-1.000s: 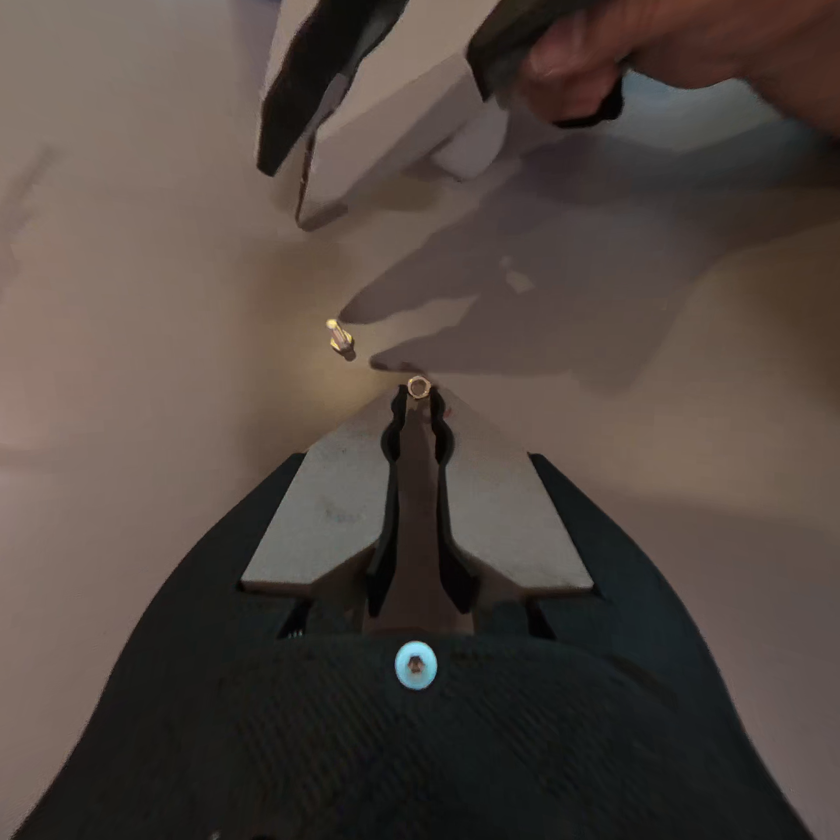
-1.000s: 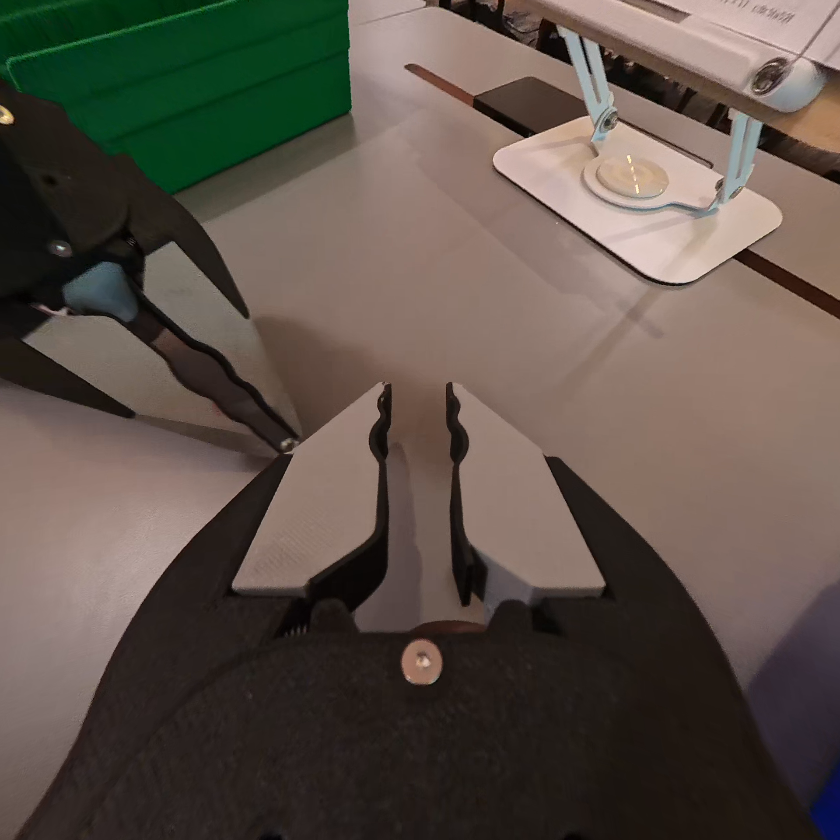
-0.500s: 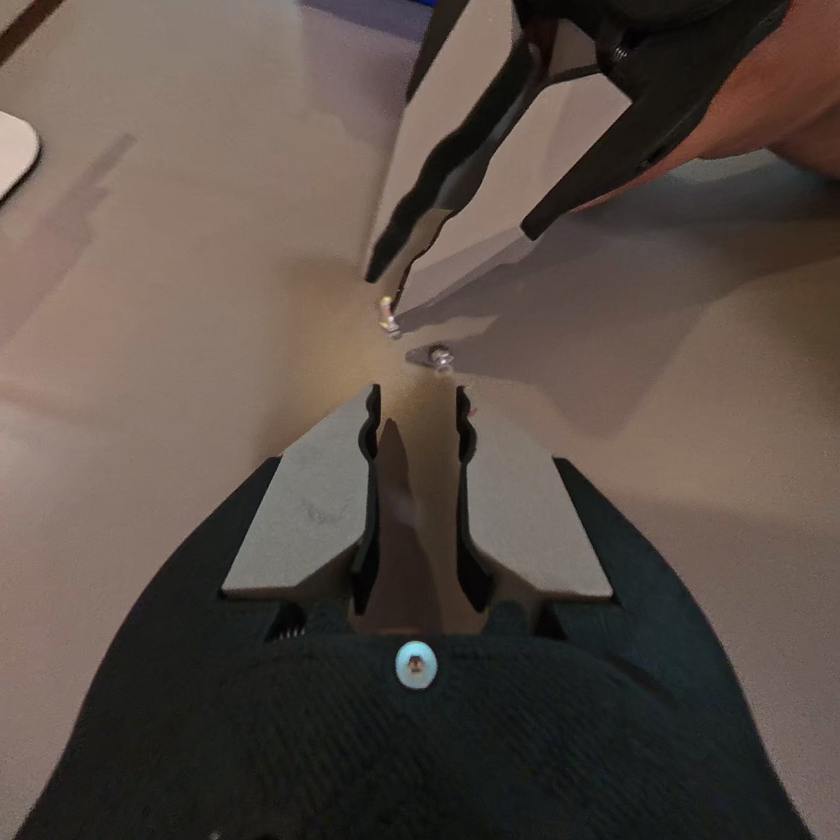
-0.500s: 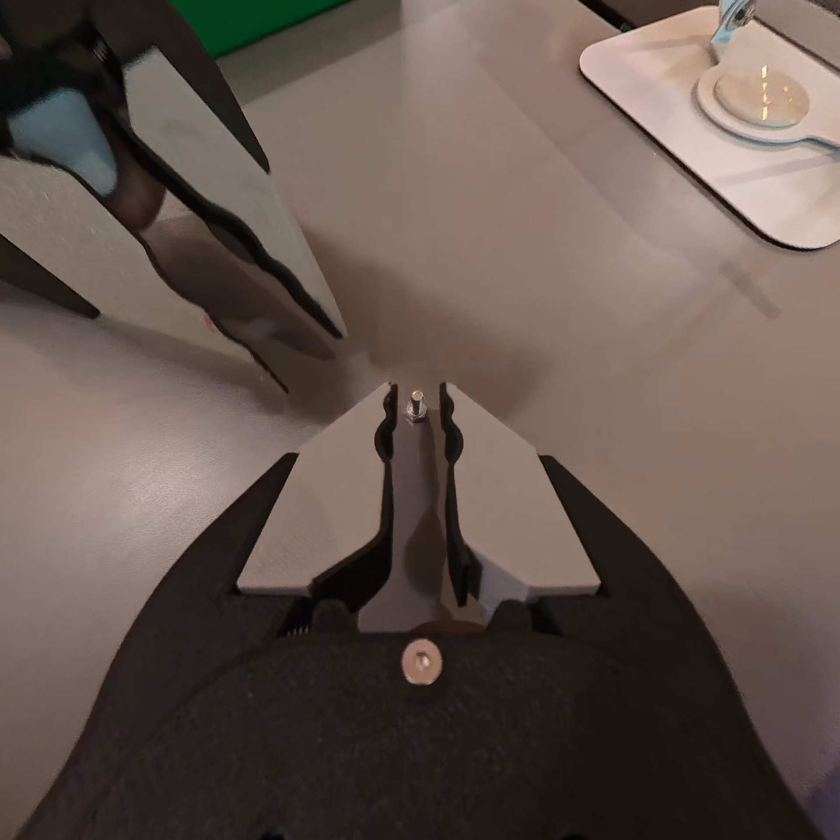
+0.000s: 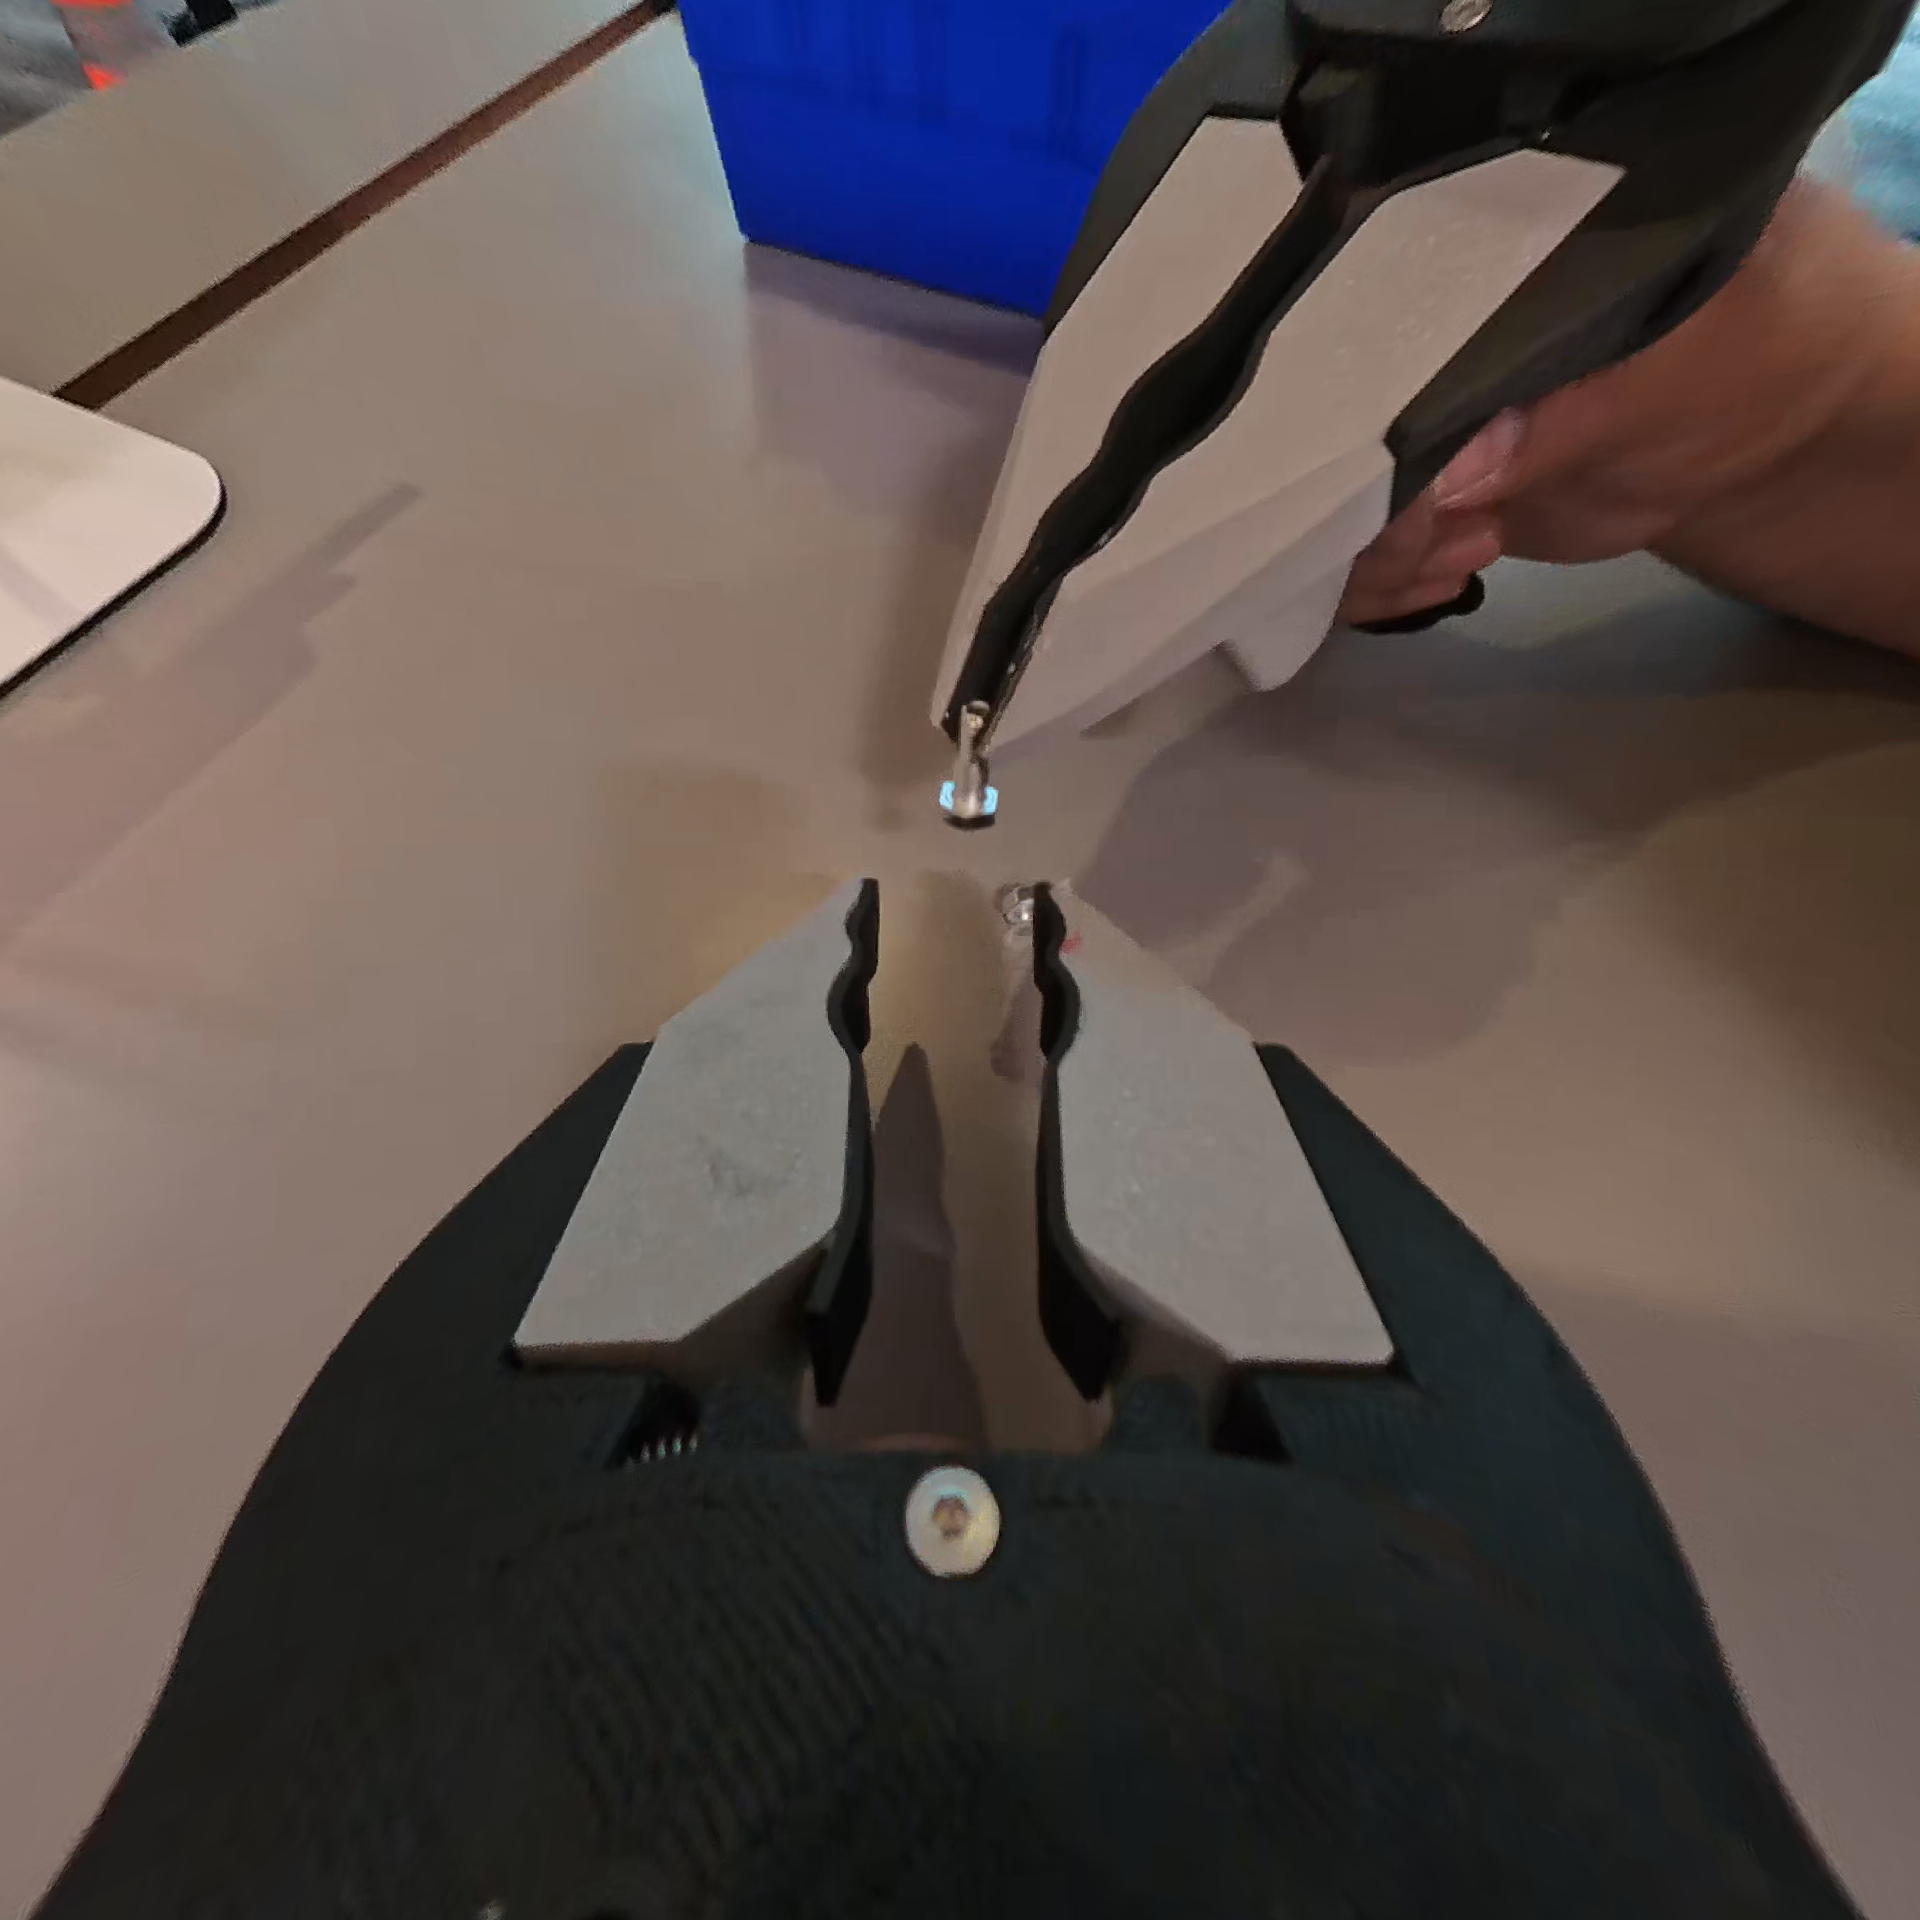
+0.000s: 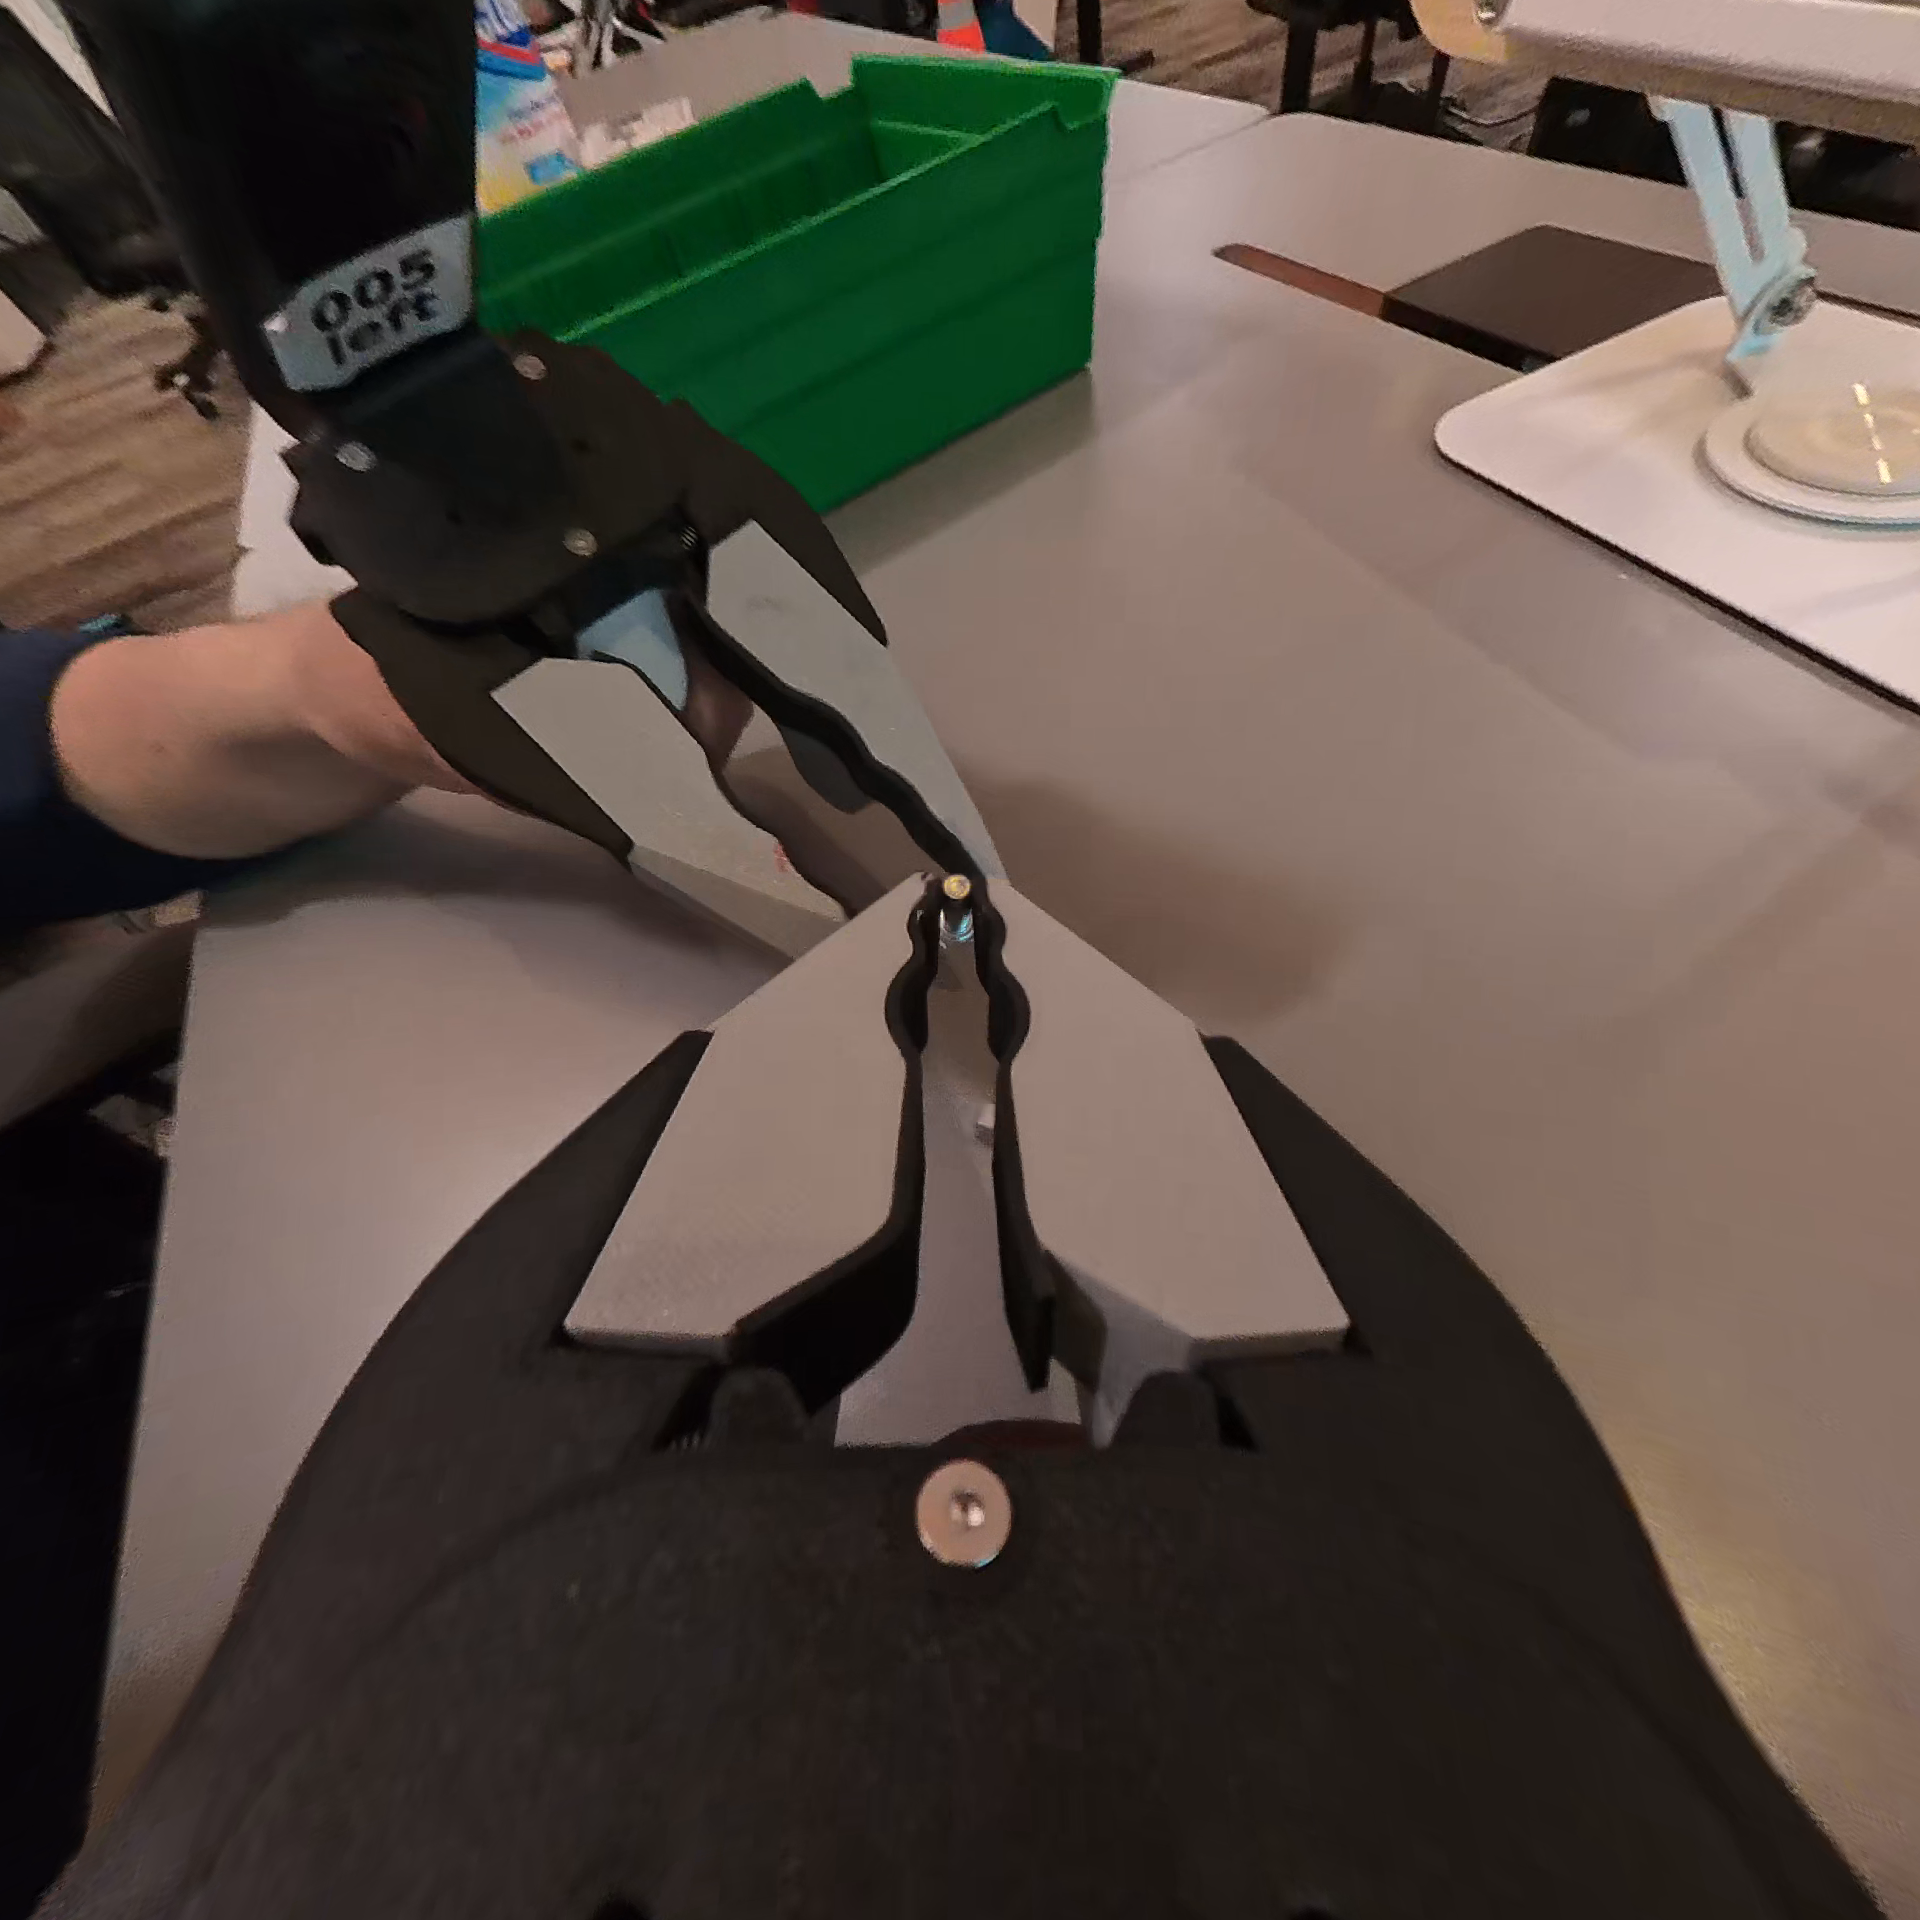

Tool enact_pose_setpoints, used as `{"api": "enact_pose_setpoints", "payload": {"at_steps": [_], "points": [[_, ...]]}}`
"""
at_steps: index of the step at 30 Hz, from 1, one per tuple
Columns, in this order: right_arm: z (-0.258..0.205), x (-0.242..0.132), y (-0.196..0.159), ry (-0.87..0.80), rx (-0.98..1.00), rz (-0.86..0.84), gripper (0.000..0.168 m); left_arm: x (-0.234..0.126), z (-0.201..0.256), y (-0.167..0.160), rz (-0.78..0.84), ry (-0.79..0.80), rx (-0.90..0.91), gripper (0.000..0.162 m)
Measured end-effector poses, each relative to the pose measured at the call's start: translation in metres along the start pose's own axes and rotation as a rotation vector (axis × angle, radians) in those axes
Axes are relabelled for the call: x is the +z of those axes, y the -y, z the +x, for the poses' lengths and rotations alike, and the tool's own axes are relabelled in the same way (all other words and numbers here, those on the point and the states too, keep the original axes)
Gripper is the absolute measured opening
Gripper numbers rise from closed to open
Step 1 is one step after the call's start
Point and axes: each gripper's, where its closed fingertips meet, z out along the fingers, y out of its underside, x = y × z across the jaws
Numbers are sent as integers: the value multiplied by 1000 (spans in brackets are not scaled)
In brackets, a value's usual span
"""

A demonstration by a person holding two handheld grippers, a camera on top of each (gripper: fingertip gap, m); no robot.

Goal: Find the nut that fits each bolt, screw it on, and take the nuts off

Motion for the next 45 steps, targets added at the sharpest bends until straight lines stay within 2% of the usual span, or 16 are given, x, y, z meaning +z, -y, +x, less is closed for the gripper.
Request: {"api": "enact_pose_setpoints", "payload": {"at_steps": [10,22,45], "points": [[-11,-1,3,38,0,10,3,-2,10,15,80,12,87,9],[-19,-14,19,52,-13,71,3,-13,18,36,260,-15,139,8],[-23,-19,24,53,-26,91,2,-17,23,42,326,-75,81,7]]}}
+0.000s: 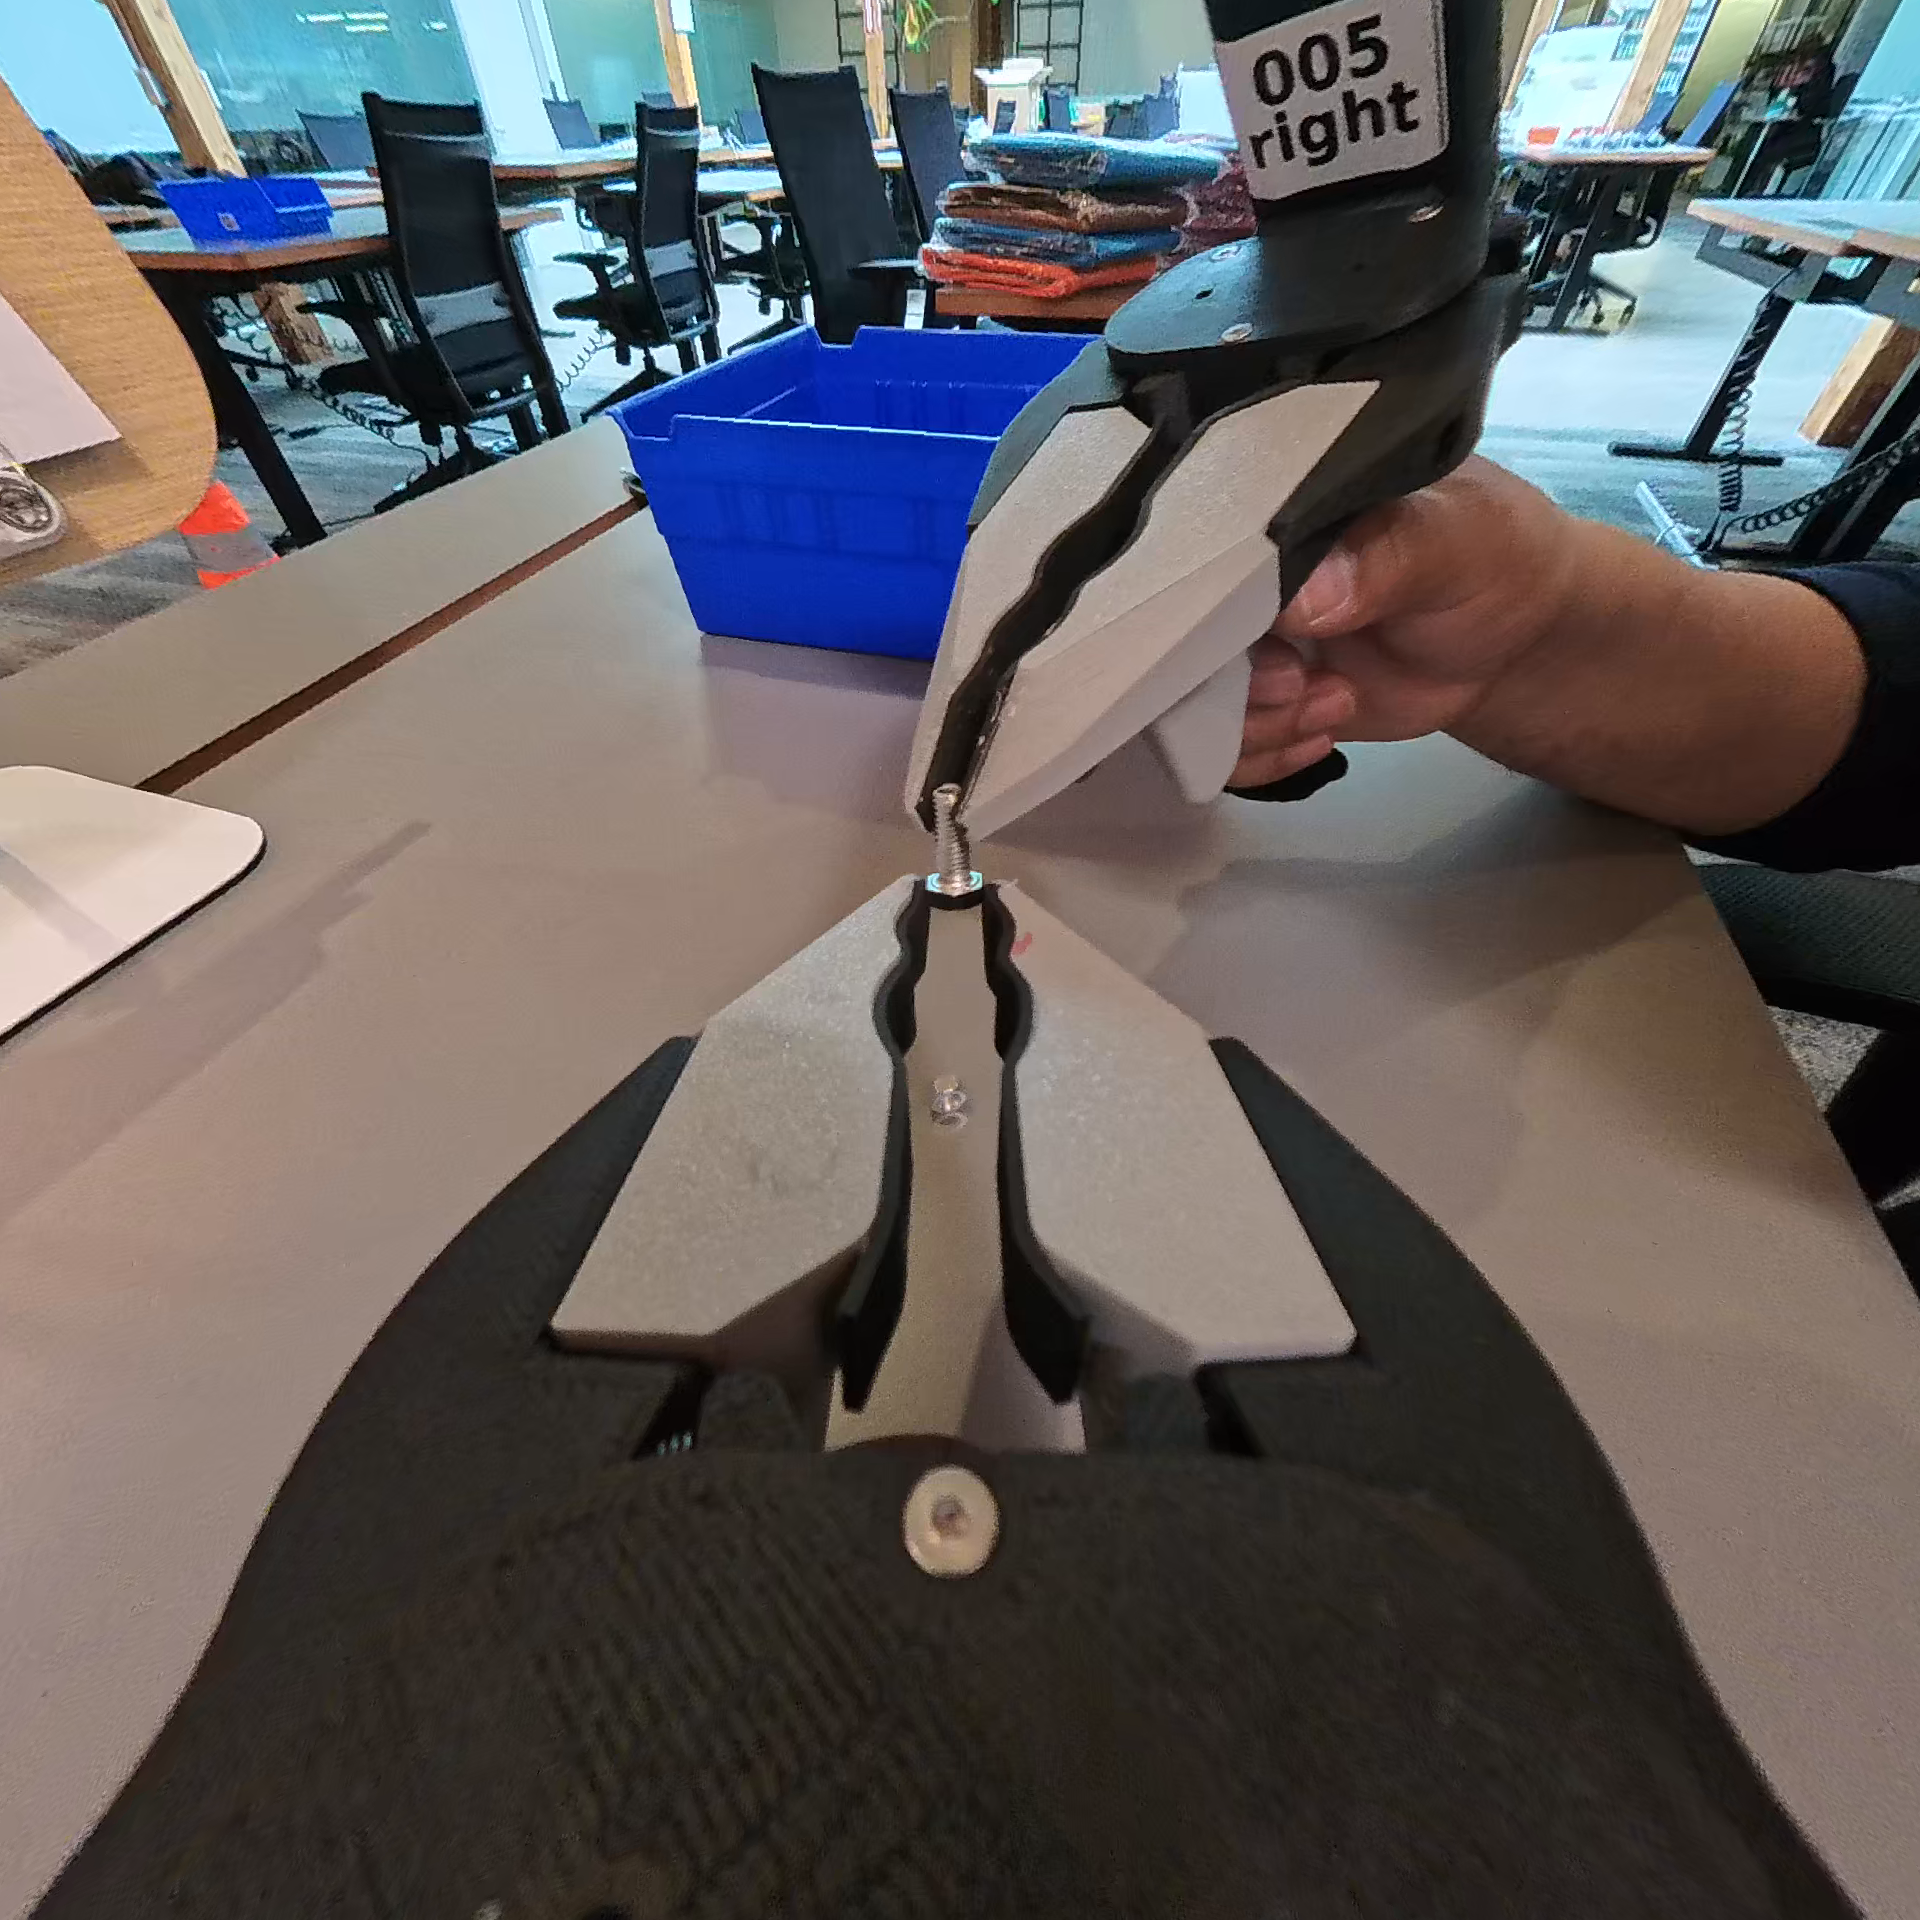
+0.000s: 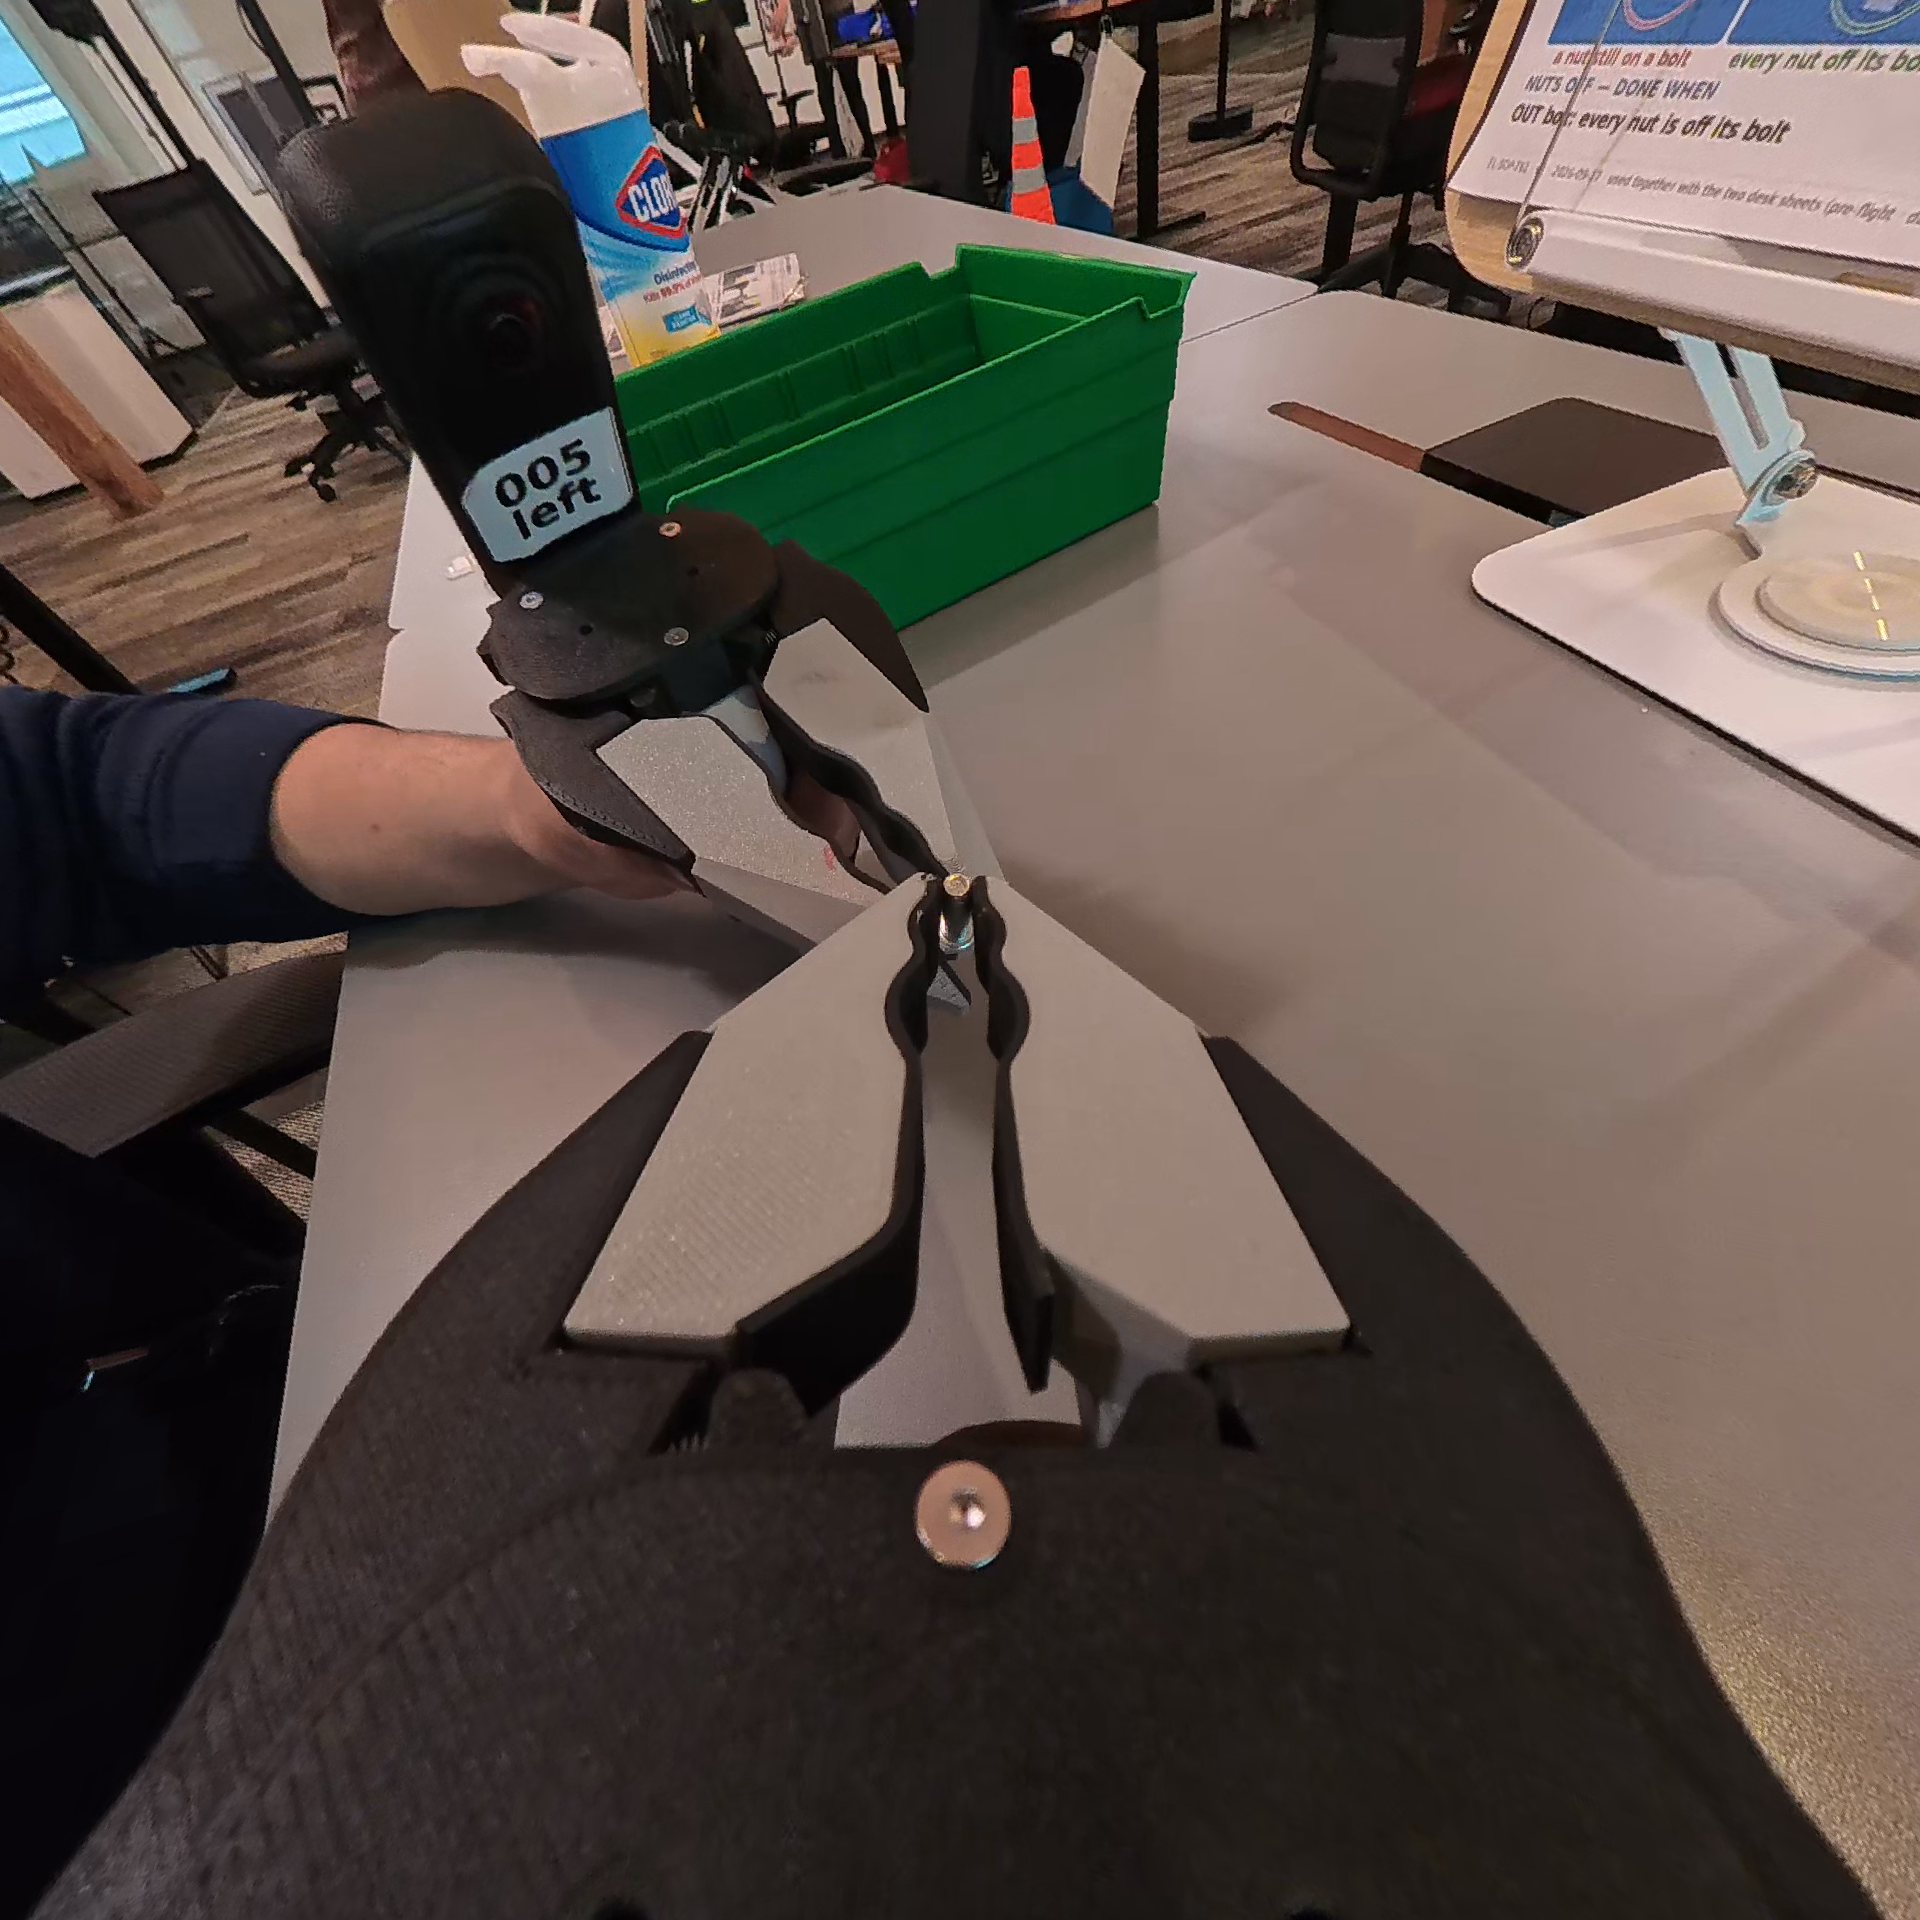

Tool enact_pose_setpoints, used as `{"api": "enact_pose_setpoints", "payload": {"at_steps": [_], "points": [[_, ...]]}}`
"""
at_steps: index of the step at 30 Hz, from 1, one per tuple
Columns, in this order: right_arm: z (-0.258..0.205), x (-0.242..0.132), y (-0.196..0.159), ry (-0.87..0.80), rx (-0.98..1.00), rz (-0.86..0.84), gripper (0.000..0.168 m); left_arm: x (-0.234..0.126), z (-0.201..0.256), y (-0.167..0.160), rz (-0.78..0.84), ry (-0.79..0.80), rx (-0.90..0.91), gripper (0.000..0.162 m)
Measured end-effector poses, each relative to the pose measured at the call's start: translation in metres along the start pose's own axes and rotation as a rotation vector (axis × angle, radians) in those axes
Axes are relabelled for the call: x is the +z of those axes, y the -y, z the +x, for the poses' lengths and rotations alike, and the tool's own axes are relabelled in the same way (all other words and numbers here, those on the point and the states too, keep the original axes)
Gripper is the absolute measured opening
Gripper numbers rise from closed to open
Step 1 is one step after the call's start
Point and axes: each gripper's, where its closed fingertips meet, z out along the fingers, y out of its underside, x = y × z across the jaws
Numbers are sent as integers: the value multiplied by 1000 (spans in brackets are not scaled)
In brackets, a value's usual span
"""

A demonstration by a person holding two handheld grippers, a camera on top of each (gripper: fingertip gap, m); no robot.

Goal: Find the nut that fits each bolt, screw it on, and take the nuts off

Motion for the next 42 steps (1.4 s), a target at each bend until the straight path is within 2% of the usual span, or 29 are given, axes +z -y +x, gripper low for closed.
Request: {"api": "enact_pose_setpoints", "payload": {"at_steps": [8,42], "points": [[-2,-3,4,5,-2,14,3,-1,3,6,75,-73,-127,8],[-15,-8,17,61,11,77,3,-10,12,25,192,-106,-84,7]]}}
